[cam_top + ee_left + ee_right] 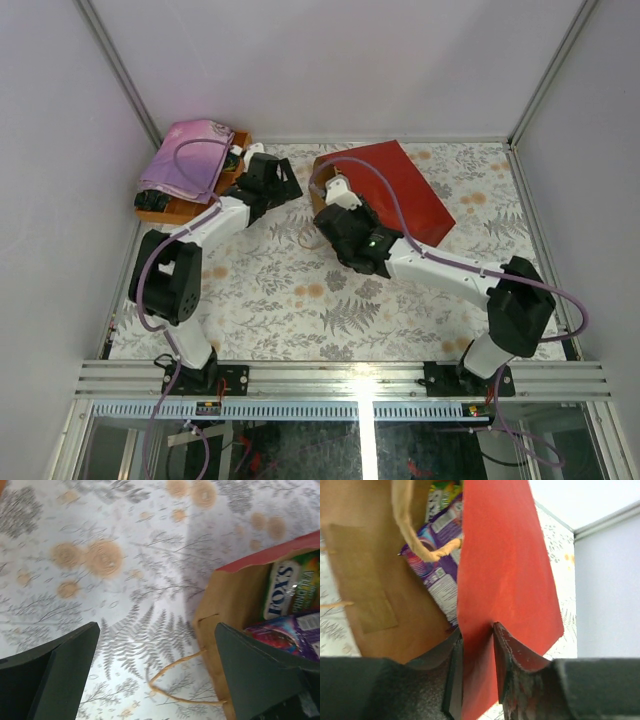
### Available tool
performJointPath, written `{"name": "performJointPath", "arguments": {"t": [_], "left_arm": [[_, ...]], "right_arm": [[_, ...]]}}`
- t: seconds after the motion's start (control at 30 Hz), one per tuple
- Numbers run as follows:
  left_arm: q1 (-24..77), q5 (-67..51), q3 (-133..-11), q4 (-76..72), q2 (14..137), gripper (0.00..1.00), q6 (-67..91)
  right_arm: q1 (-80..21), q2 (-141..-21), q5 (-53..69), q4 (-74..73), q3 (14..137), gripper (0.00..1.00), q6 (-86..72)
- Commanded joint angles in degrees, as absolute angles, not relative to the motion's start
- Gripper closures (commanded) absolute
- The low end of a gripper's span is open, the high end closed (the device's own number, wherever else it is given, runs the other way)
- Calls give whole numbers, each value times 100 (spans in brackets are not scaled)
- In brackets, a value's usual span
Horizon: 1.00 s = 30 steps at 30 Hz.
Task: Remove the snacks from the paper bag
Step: Adjust the paper bag at the center of the board.
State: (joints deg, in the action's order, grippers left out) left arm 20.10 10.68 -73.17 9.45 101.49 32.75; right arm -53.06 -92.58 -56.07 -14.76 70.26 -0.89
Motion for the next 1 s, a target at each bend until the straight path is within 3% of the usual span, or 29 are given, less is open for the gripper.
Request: {"name": "performJointPath", "arguments": {"t": [0.0,0.17,0.23,0.27,0.4,0.43,0.57,0.7,0.8,0.97], "left_arm": [[1685,1059,-6756,560,9813,0,3626],[1318,883,-6223,406,9499,0,3872],[1256,850,-6044,347,9392,0,3924],[1242,828,-5975,319,9361,0,3945],[1219,719,-5767,219,9353,0,3996],[1217,683,-5746,201,9372,0,4013],[1213,466,-5689,104,9459,0,4069],[1213,359,-5649,50,9476,0,4111],[1248,276,-5564,-33,9481,0,4175],[1624,258,-5502,-105,9561,0,4291]], "right_arm": [[-5929,-9438,-5769,-1686,6970,73,-325],[-6366,-9897,-5248,-2169,7114,93,-812],[-6484,-9928,-4967,-2173,7076,92,-875],[-6528,-9897,-4768,-2141,7040,83,-865],[-6582,-9034,-3474,-1559,6611,12,-587],[-6582,-8667,-3060,-1351,6469,3,-497],[-6582,-7149,-1557,-534,6146,1,-187],[-6420,-6051,-1218,277,6024,1,-171],[-5308,-5865,-625,560,6176,1,-684],[-3280,-6644,22,999,6469,1,-1382]]}}
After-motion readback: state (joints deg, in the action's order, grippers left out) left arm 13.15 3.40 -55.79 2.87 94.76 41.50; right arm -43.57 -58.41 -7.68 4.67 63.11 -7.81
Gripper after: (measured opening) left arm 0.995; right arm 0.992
